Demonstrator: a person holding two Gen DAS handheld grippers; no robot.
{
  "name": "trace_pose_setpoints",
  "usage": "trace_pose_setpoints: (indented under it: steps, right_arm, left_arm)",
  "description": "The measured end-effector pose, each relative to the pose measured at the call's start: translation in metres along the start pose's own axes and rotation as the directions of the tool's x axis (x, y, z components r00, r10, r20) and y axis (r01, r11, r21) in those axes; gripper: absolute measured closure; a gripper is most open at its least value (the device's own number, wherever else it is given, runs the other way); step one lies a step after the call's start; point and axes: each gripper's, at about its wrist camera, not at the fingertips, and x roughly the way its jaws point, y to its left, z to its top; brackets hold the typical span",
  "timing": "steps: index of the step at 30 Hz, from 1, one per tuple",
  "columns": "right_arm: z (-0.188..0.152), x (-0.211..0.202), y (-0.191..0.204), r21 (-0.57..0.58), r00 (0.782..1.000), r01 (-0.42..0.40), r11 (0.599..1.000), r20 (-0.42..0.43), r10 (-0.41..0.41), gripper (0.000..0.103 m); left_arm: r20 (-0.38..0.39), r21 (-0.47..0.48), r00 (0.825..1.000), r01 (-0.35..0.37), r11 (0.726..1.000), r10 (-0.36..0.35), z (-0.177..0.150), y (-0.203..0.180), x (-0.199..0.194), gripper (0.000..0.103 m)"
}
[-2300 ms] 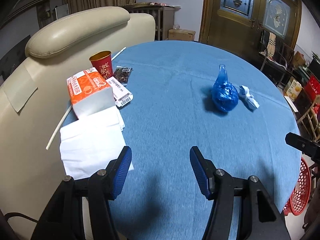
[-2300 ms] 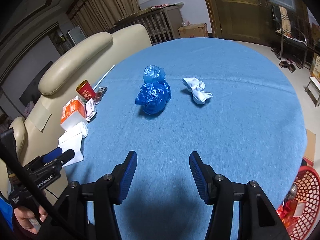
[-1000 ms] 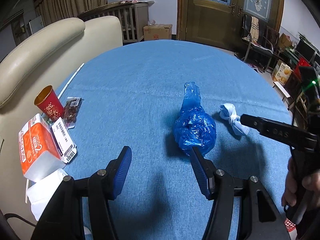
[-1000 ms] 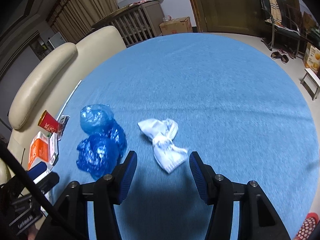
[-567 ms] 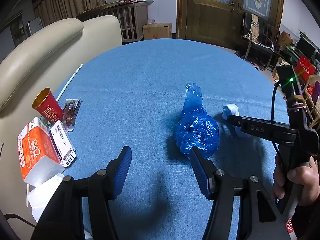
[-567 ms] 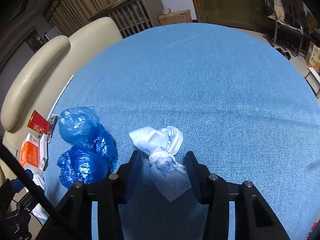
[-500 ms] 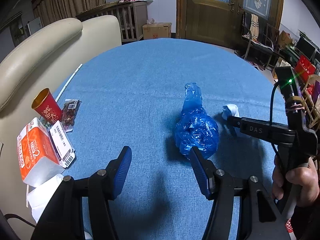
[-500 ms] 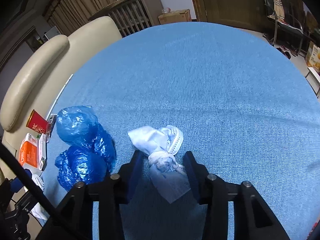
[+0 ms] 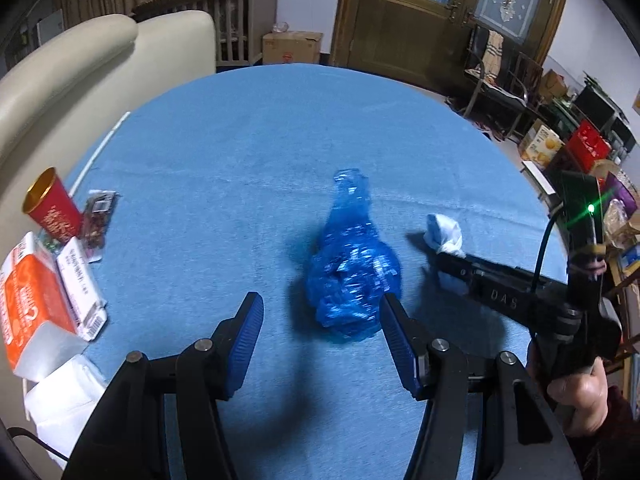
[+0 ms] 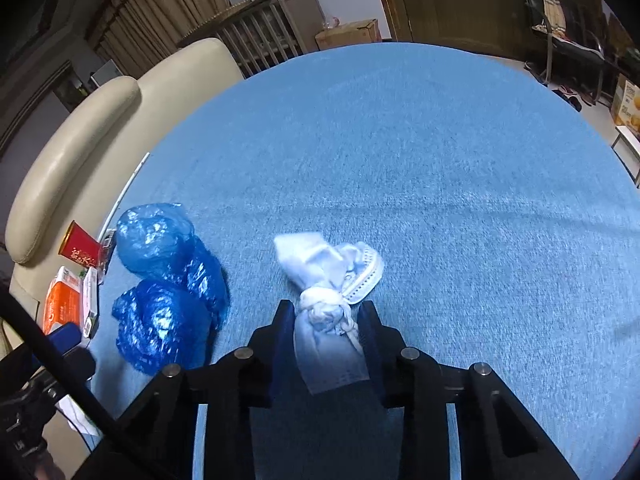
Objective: Collect trash
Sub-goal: 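Grasp the blue plastic bag with the left tool while the right tool grasps the white tissue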
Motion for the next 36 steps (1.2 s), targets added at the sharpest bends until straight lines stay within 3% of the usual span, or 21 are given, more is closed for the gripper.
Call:
trace_pose_setpoints:
  steps: [4,12,16,17,18,20,23,25,27,29,36]
  right_arm:
    - [-0.011,-0.014,-0.004,-0.009,1.0,-0.019,1.0,0.002,0.019,0.066]
    - [-0.036,-0.04,-0.022,-0.026,0.999,-0.037,0.999,0.005,0.037,0.066]
    - [-0.034,-0.046,-0.023,-0.005,0.997,-0.073,0.997,0.003,0.073,0.065]
    - [-0.033,-0.046,-0.025,0.001,0.997,-0.075,0.997,-0.002,0.075,0.053]
    - [-0.031,-0.046,-0.027,0.015,0.996,-0.084,0.996,-0.006,0.084,0.032]
    - [-0.03,-0.048,-0.029,0.038,0.994,-0.112,0.993,0.015,0.111,0.031]
    - [-0.026,-0.049,-0.026,0.023,0.996,-0.08,0.997,0.051,0.079,0.031]
    - [-0.022,-0.047,-0.023,0.013,0.998,-0.043,0.999,0.057,0.042,0.033]
    - [-0.018,-0.042,-0.023,0.012,0.999,-0.023,1.0,0.042,0.022,0.052]
    - [-0.015,-0.034,-0.022,0.009,1.0,0.005,1.0,0.018,-0.005,0.059]
    - [-0.01,-0.017,-0.021,-0.019,0.999,0.042,0.999,-0.001,-0.042,0.07]
  left_arm:
    - [-0.013,-0.007,0.999,0.041,0.999,-0.041,0.006,-0.005,0.01,0.042]
    - [-0.057,-0.035,0.997,0.051,0.998,-0.053,0.012,-0.005,0.04,0.042]
    - [-0.057,-0.039,0.995,0.081,0.996,-0.083,0.01,-0.005,0.043,0.042]
    - [-0.053,-0.034,0.995,0.082,0.996,-0.084,0.01,-0.004,0.044,0.042]
    - [-0.053,-0.031,0.995,0.084,0.996,-0.086,0.01,-0.005,0.044,0.042]
    - [-0.053,-0.03,0.994,0.097,0.995,-0.098,0.008,-0.006,0.045,0.047]
    - [-0.051,-0.017,0.993,0.106,0.994,-0.107,0.008,-0.007,0.044,0.05]
    - [-0.048,-0.023,0.992,0.114,0.993,-0.115,0.007,-0.005,0.044,0.053]
    - [-0.044,-0.028,0.992,0.119,0.993,-0.12,0.005,-0.002,0.043,0.055]
    - [-0.042,-0.032,0.991,0.124,0.992,-0.125,0.005,0.001,0.043,0.055]
    - [-0.032,-0.025,0.991,0.127,0.992,-0.128,0.003,0.001,0.042,0.063]
